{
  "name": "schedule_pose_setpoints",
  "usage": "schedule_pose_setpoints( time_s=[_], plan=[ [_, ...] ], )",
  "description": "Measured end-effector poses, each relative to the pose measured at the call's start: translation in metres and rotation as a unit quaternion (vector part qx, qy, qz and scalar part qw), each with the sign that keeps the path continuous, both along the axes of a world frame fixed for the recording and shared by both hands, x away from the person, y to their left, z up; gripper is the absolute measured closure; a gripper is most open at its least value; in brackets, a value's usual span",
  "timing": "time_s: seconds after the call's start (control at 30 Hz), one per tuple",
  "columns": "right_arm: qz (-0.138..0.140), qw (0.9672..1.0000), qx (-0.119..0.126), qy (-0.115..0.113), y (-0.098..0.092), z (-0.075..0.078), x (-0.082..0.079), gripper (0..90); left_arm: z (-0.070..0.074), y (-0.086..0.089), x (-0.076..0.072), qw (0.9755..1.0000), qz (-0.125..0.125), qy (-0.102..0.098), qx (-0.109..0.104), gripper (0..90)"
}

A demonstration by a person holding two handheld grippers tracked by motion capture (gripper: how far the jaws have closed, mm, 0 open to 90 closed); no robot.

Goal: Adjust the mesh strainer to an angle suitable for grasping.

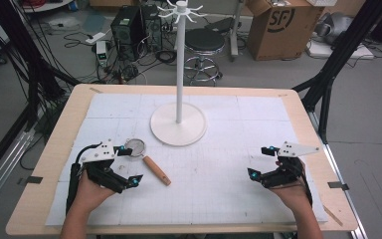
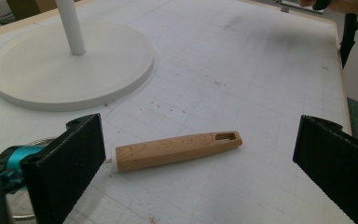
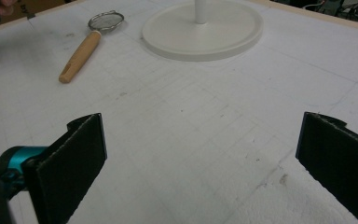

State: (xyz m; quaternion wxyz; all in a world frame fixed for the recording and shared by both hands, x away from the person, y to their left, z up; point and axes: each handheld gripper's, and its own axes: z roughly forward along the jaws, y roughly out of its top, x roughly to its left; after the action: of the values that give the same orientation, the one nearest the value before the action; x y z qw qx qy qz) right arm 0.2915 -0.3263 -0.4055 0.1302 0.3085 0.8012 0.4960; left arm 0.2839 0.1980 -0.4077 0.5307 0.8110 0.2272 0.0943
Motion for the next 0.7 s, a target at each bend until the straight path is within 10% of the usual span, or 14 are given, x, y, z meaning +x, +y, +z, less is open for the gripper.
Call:
schedule_pose_setpoints(
  time_s=[0.37, 0.7],
  plan=[
    [-0.002, 1.0000, 0.000, 0.004, -0.0011, -0.0009, 0.0004, 0.5, -0.0038, -0.0030, 0.0007, 0.9998, 0.004, 0.004, 0.017, 3.5],
    [-0.003, 1.0000, 0.001, 0.002, -0.0015, -0.0017, 0.0009, 0.5, -0.0070, -0.0072, 0.0020, 0.9996, 0.008, 0.006, 0.028, 27.5]
  ],
)
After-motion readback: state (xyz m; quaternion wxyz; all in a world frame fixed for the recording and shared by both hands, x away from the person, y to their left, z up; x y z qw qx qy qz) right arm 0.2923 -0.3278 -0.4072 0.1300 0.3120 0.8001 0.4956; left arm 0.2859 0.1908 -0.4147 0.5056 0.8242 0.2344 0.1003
